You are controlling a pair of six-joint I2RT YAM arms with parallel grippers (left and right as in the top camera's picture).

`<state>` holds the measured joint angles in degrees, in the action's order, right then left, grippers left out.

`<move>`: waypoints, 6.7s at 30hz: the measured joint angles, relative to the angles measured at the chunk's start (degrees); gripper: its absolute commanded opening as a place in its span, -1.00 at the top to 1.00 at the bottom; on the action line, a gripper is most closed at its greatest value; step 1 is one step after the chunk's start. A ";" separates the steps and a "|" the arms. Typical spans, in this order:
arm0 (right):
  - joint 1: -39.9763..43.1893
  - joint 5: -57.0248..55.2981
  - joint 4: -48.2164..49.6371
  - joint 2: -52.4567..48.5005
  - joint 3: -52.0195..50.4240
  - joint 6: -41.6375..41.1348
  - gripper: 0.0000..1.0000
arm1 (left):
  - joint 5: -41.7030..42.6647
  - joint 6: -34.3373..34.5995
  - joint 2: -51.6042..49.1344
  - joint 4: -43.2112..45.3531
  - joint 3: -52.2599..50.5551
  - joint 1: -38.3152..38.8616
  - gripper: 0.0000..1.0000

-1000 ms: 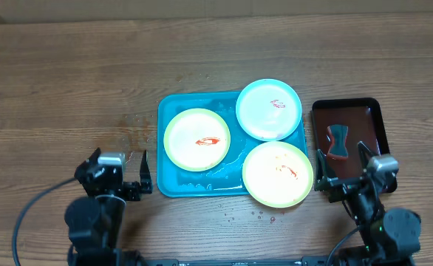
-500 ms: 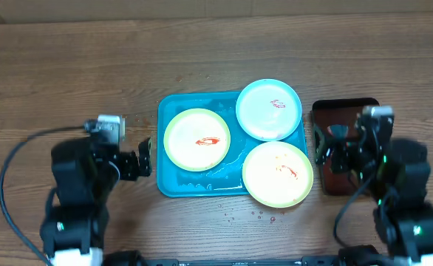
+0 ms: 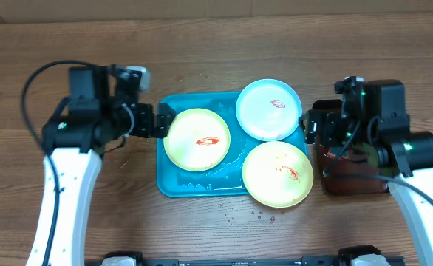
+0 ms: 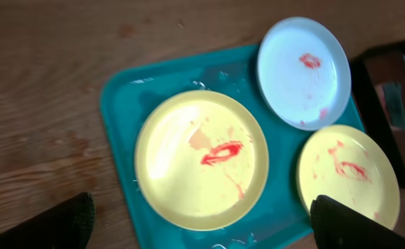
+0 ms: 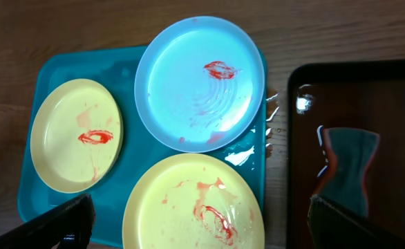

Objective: Clean dirty plates on tray and stack at the side

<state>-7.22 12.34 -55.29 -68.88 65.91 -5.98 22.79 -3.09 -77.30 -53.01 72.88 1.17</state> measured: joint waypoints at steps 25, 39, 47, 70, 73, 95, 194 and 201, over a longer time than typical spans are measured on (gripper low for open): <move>0.00 -1.22 -1.09 -4.22 0.00 0.00 -0.57 | -15.15 19.58 -27.80 2.69 0.07 4.76 -0.07; 0.00 -1.51 -1.11 -4.22 0.00 -0.02 -0.44 | -17.55 17.62 -35.45 5.46 0.68 6.14 0.92; 0.04 -7.54 -2.23 -4.48 0.00 -5.95 -0.24 | -16.85 17.07 -35.23 5.05 1.05 5.99 0.91; 14.99 -10.19 5.81 -37.22 0.31 -4.39 0.09 | -16.83 16.00 -35.23 5.14 1.07 5.99 0.91; 14.95 -10.12 5.88 -37.94 0.31 -3.89 0.31 | -16.83 16.00 -35.23 5.14 1.07 5.99 0.92; 14.95 -11.47 1.51 -37.94 0.39 -6.84 0.65 | -16.83 16.00 -35.23 5.01 1.11 5.99 0.92; -29.94 -11.72 11.21 -61.99 35.67 -21.42 0.93 | -15.30 12.98 -35.28 4.87 1.11 5.92 0.92; -30.29 1.95 18.05 -62.97 35.65 -20.26 0.93 | -15.30 12.98 -35.28 4.96 1.11 5.92 0.92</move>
<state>-37.52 14.28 -37.23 -131.85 101.56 -26.24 7.49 9.89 -112.57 -48.05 74.00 7.09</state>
